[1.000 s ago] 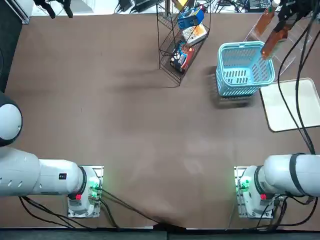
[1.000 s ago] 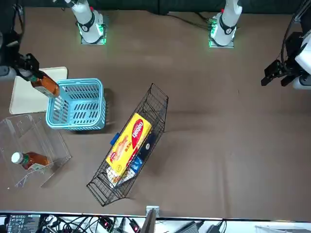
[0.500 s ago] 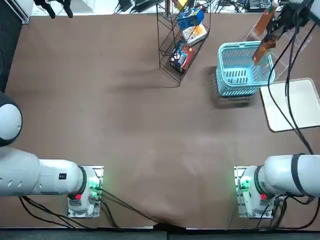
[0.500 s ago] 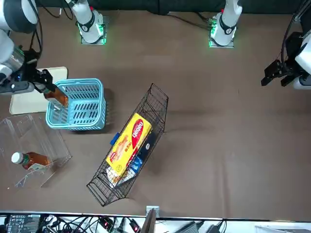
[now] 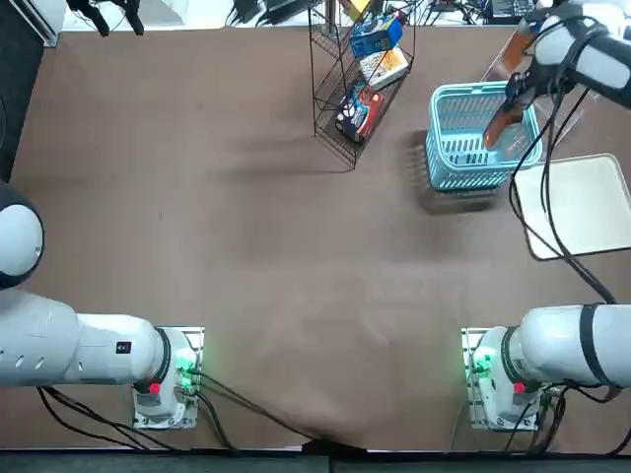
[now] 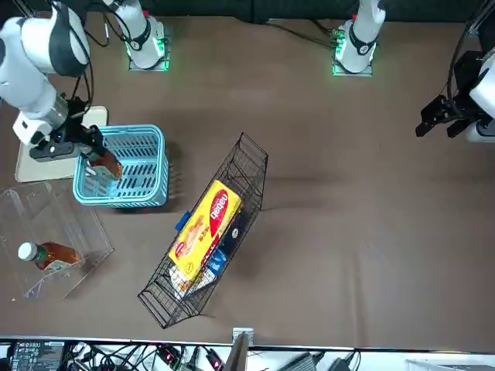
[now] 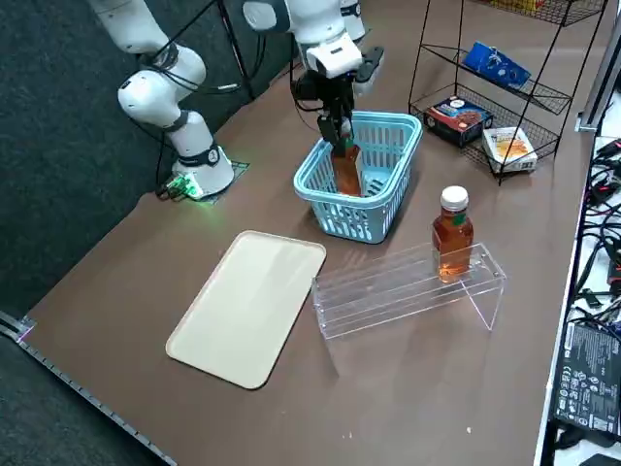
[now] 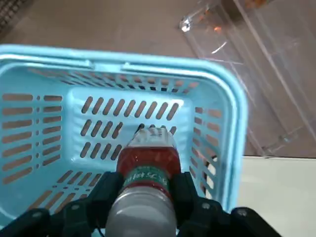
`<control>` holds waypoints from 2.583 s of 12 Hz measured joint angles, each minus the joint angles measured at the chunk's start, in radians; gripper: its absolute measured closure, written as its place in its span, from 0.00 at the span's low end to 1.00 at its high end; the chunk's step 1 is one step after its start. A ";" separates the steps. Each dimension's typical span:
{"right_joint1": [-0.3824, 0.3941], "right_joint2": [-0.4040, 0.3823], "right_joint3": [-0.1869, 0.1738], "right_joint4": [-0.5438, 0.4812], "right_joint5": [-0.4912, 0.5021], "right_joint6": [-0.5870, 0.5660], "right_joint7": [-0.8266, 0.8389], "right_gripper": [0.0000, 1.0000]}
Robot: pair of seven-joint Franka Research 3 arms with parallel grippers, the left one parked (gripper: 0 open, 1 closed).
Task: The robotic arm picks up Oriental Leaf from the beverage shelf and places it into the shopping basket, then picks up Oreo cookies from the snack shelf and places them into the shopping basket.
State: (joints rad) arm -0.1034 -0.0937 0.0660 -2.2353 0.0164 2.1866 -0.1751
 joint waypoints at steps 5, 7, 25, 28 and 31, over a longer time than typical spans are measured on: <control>0.016 0.059 0.000 -0.033 0.000 0.068 0.011 0.43; 0.016 0.101 0.000 -0.034 -0.001 0.108 0.011 0.43; 0.015 0.070 -0.001 0.364 -0.003 -0.395 0.012 0.00; 0.016 0.023 0.001 0.384 -0.003 -0.446 0.011 0.00; 0.020 0.001 0.044 0.397 -0.002 -0.449 -0.002 0.00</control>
State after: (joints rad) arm -0.0832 -0.0932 0.1102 -1.8380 0.0144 1.7376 -0.1774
